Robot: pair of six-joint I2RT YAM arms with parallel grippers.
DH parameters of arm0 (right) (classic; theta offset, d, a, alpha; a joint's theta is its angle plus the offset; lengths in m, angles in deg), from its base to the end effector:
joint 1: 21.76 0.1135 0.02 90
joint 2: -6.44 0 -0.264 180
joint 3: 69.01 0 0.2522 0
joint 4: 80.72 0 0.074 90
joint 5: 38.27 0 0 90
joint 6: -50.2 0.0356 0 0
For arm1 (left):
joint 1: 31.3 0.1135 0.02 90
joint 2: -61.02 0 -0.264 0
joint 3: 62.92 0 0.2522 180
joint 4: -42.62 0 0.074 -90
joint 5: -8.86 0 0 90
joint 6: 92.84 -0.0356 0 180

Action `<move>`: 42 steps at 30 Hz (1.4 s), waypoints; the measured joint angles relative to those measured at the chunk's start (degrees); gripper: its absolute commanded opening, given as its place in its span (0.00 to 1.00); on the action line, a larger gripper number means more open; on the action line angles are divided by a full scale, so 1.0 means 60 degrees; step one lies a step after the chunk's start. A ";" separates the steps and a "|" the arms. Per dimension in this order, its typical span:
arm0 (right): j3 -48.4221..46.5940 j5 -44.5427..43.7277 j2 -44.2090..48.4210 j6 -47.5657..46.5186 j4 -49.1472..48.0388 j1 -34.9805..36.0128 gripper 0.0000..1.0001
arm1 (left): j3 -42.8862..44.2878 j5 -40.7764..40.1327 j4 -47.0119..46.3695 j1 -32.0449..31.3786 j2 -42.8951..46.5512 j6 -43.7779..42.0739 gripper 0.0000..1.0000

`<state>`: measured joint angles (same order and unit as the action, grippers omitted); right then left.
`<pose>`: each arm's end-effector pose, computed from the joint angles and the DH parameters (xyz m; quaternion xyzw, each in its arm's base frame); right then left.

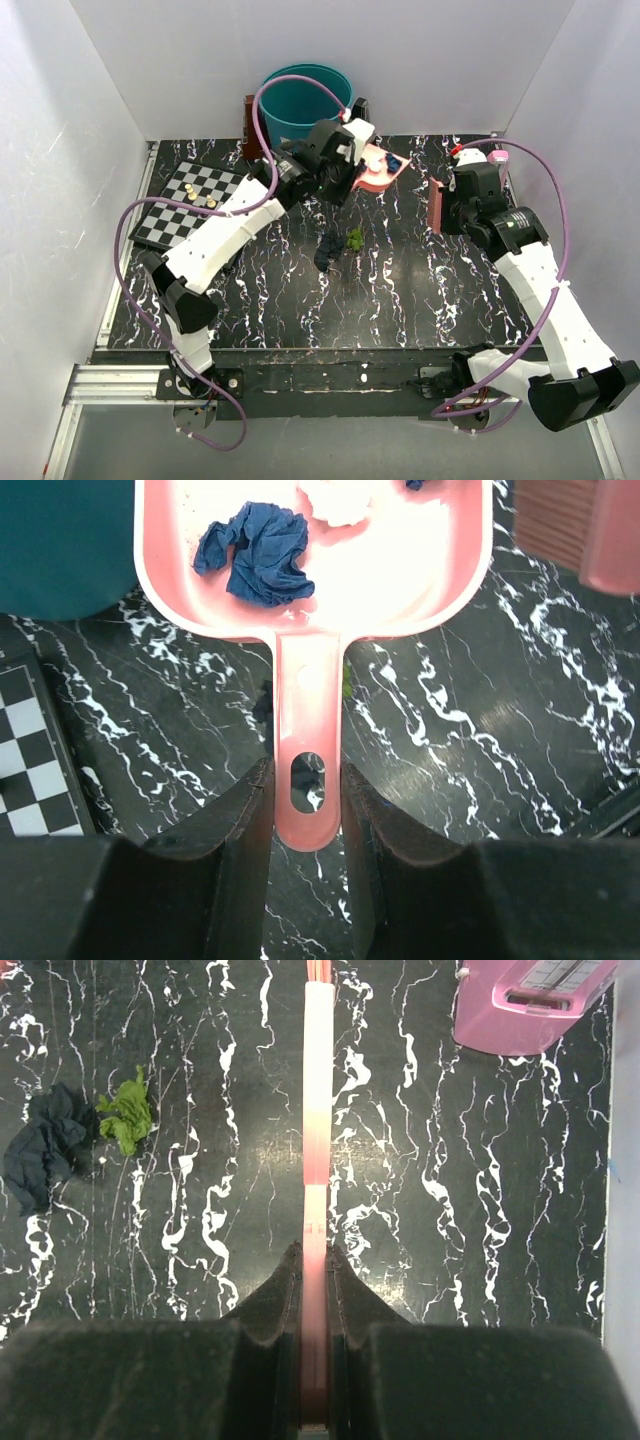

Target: Sweep away the paper scraps from the table

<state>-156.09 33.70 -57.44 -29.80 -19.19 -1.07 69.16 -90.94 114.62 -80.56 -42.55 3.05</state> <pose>0.2099 0.0675 0.3830 -0.0148 0.8914 -0.0221 0.4524 0.2543 -0.2860 0.4154 0.3069 0.8631 -0.1125 0.3850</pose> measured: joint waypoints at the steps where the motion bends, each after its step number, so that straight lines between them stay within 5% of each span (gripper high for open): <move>1: 0.0022 0.0047 0.0022 0.0044 0.0000 -0.0004 0.01 | 0.0266 0.0033 0.0062 0.0153 -0.0142 0.0018 0.22; 17: 0.0244 0.0903 0.0200 0.0131 -0.0441 -0.0011 0.01 | 0.3417 0.2353 -0.0605 0.2397 -0.1060 0.0481 0.22; 22: 0.0382 0.1049 0.0233 0.0131 -0.0499 -0.0011 0.01 | 0.2812 0.3942 -0.2011 0.3479 -0.1213 0.1592 0.22; 28: 0.0393 0.1118 0.0255 0.0131 -0.0499 -0.0011 0.01 | 0.1326 0.6062 -0.4390 0.4798 -0.1464 0.4368 0.22; 36: 0.0401 0.1239 0.0277 0.0127 -0.0503 -0.0011 0.01 | -0.3912 0.7981 -1.1114 0.6138 -0.1377 1.0706 0.21; 42: 0.0401 0.1359 0.0277 0.0127 -0.0506 -0.0011 0.01 | -0.4681 0.8546 -1.4590 0.6400 -0.1821 1.4054 0.22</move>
<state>-153.69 41.86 -55.77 -29.03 -22.23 -1.13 41.08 -39.67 27.09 -42.15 -53.48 87.37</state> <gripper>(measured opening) 0.123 0.280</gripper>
